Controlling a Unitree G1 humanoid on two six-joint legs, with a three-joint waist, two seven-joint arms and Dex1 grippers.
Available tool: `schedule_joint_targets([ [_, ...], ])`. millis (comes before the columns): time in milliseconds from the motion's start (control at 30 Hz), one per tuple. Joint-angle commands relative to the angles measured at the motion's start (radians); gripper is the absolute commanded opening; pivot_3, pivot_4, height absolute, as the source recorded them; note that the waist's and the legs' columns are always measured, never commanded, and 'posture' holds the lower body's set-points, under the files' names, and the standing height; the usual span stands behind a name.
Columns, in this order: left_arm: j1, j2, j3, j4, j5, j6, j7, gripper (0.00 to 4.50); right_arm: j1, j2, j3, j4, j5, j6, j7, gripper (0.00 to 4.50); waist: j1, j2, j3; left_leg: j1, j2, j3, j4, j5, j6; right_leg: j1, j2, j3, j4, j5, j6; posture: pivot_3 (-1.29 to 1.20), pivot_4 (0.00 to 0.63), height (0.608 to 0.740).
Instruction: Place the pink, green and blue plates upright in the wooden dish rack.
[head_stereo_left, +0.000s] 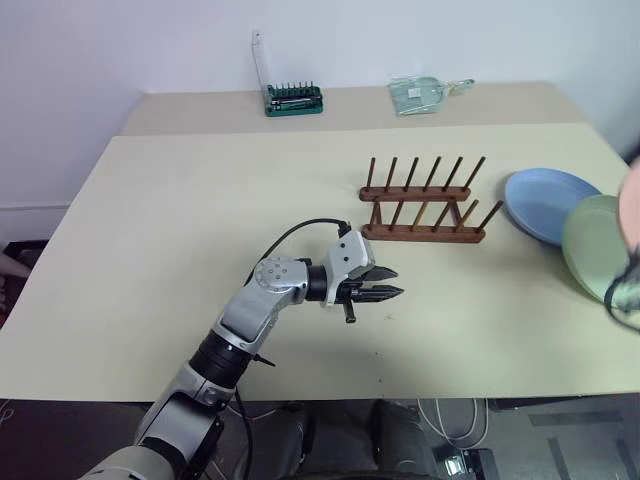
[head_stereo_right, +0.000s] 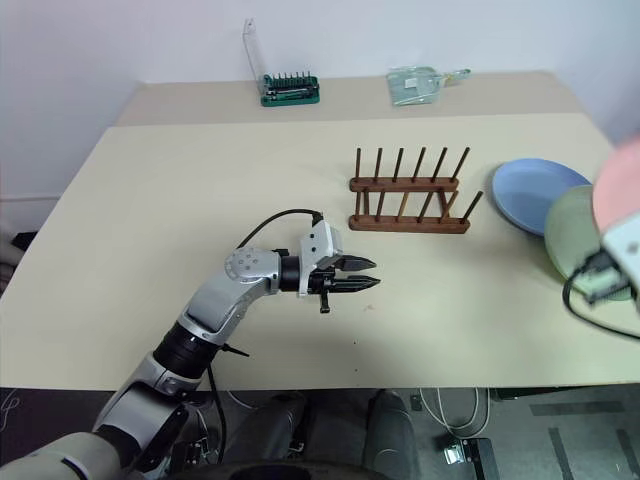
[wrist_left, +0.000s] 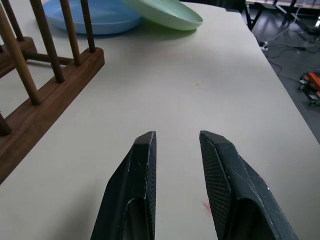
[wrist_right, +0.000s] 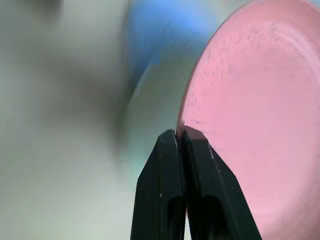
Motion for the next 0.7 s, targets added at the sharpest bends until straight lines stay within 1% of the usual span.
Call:
schedule_joint_targets([
  [33, -0.002, 0.009, 0.023, -0.024, -0.010, -0.020, 0.009, 1.36, -0.298, 0.035, 0.019, -0.039, 0.373, 0.111, 0.031, 0.03, -0.001, 0.000, 0.001, 0.000, 0.001, 0.000, 0.000, 0.000, 0.000, 0.000, 0.001, 0.000, 0.000, 0.000, 0.000, 0.00, 0.150, 0.740],
  [67, -0.001, 0.012, 0.027, -0.024, -0.010, -0.019, 0.012, 1.36, -0.370, 0.049, 0.045, -0.015, 0.444, 0.130, 0.037, 0.03, 0.000, -0.001, 0.001, 0.000, 0.001, 0.000, 0.000, 0.000, 0.000, 0.000, 0.000, 0.000, 0.000, 0.000, 0.000, 0.00, 0.150, 0.740],
  [133, -0.001, 0.016, 0.033, -0.022, -0.012, -0.017, 0.016, 1.36, -0.466, 0.069, 0.081, 0.034, 0.529, 0.158, 0.027, 0.03, 0.006, -0.003, 0.002, -0.002, 0.000, -0.002, 0.000, 0.001, -0.001, 0.000, 0.000, -0.001, -0.001, 0.000, -0.001, 0.00, 0.150, 0.740],
  [200, 0.003, 0.023, 0.046, -0.036, -0.018, -0.009, 0.029, 1.36, -0.575, 0.116, 0.106, 0.153, 0.658, 0.212, 0.019, 0.03, 0.004, -0.005, 0.002, -0.003, -0.001, -0.003, 0.002, 0.002, -0.003, 0.000, -0.001, -0.002, -0.001, 0.000, -0.001, 0.00, 0.150, 0.740],
  [267, 0.009, 0.032, 0.057, -0.050, -0.022, -0.002, 0.043, 1.36, -0.636, 0.146, 0.127, 0.271, 0.737, 0.240, 0.044, 0.03, 0.005, -0.005, 0.002, -0.003, -0.003, -0.003, 0.002, 0.001, -0.002, 0.000, -0.002, -0.001, -0.003, 0.001, -0.001, 0.00, 0.150, 0.740],
  [400, 0.028, 0.044, 0.073, -0.086, -0.033, 0.023, 0.066, 1.36, -0.685, 0.134, 0.166, 0.466, 0.766, 0.224, 0.104, 0.03, 0.002, -0.005, 0.002, -0.004, -0.003, -0.003, 0.001, 0.001, -0.001, -0.002, -0.003, -0.001, -0.003, 0.001, -0.001, 0.00, 0.150, 0.740],
  [567, 0.055, 0.055, 0.095, -0.144, -0.068, 0.069, 0.085, 1.36, -0.712, 0.094, 0.206, 0.613, 0.778, 0.208, 0.203, 0.03, 0.000, -0.003, 0.002, -0.005, -0.003, -0.001, -0.001, 0.001, -0.002, -0.005, -0.002, 0.000, -0.002, 0.001, -0.001, 0.00, 0.150, 0.740],
  [700, 0.076, 0.065, 0.096, -0.173, -0.073, 0.084, 0.104, 1.36, -0.734, 0.069, 0.272, 0.725, 0.743, 0.201, 0.266, 0.03, -0.001, -0.003, 0.002, -0.004, -0.002, 0.000, 0.000, 0.001, -0.002, -0.005, -0.002, 0.000, 0.000, 0.001, -0.001, 0.00, 0.150, 0.740],
])
